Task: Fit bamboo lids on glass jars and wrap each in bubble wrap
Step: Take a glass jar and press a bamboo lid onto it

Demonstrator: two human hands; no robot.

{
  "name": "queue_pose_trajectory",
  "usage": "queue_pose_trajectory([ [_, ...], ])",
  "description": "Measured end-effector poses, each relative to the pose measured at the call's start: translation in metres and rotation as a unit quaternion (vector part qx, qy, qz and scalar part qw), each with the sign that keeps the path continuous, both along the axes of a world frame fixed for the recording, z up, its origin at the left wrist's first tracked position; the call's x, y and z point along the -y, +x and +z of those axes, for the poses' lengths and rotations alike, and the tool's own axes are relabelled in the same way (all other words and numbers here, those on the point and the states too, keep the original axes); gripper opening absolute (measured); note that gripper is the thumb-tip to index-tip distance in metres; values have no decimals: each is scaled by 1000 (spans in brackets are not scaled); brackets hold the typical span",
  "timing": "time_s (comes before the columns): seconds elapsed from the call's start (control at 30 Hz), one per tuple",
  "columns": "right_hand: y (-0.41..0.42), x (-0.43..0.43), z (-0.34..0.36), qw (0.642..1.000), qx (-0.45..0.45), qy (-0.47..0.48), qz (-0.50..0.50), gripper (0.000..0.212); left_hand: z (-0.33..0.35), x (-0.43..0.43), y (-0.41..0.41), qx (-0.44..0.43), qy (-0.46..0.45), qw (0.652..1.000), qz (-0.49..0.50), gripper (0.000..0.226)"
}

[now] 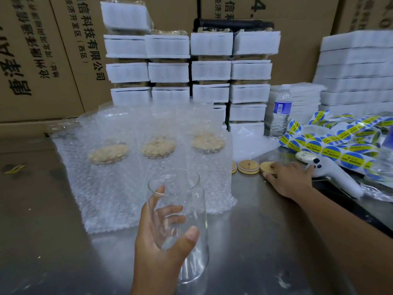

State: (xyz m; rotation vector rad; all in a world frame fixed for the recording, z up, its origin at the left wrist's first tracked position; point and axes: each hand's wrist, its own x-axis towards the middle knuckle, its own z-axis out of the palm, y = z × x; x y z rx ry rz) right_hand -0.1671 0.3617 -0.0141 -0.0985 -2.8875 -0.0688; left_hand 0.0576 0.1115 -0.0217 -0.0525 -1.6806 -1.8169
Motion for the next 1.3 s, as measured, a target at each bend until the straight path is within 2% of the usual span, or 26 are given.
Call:
queue_pose_trajectory([
  [0.3, 6, 24, 0, 995, -72, -47, -45, 47, 3, 1, 3, 29, -9, 999, -20, 74],
  [0.4, 16, 33, 18, 970, -134, -196, -50, 45, 3, 1, 4, 32, -8, 999, -23, 79],
  [0.47, 26, 39, 40, 913, -215, -345, -30, 42, 2, 0, 4, 34, -5, 999, -27, 80],
  [0.57, 55, 53, 80, 780, -306, -541, 79, 35, 2, 0, 5, 41, -13, 998, -36, 81],
  [0.63, 85, 67, 104, 712, -329, -588, 200, 25, 3, -1, 6, 43, -23, 998, -37, 82],
  [0.7, 117, 83, 120, 683, -322, -576, 313, 20, 4, -1, 7, 43, -26, 998, -37, 83],
  [0.8, 158, 106, 126, 680, -196, -540, 456, 25, 3, -2, 8, 40, -28, 998, -39, 83],
  [0.9, 182, 121, 114, 703, -59, -485, 516, 31, 3, -2, 9, 38, -25, 998, -36, 85],
  [1.0, 192, 128, 98, 728, -21, -453, 515, 33, 3, -2, 9, 37, -29, 998, -39, 84],
  [1.1, 193, 130, 92, 721, 0, -483, 497, 33, 3, -1, 9, 37, -39, 998, -42, 85],
  [1.3, 189, 134, 88, 740, 7, -484, 468, 35, 2, 0, 9, 45, -33, 998, -39, 87],
])
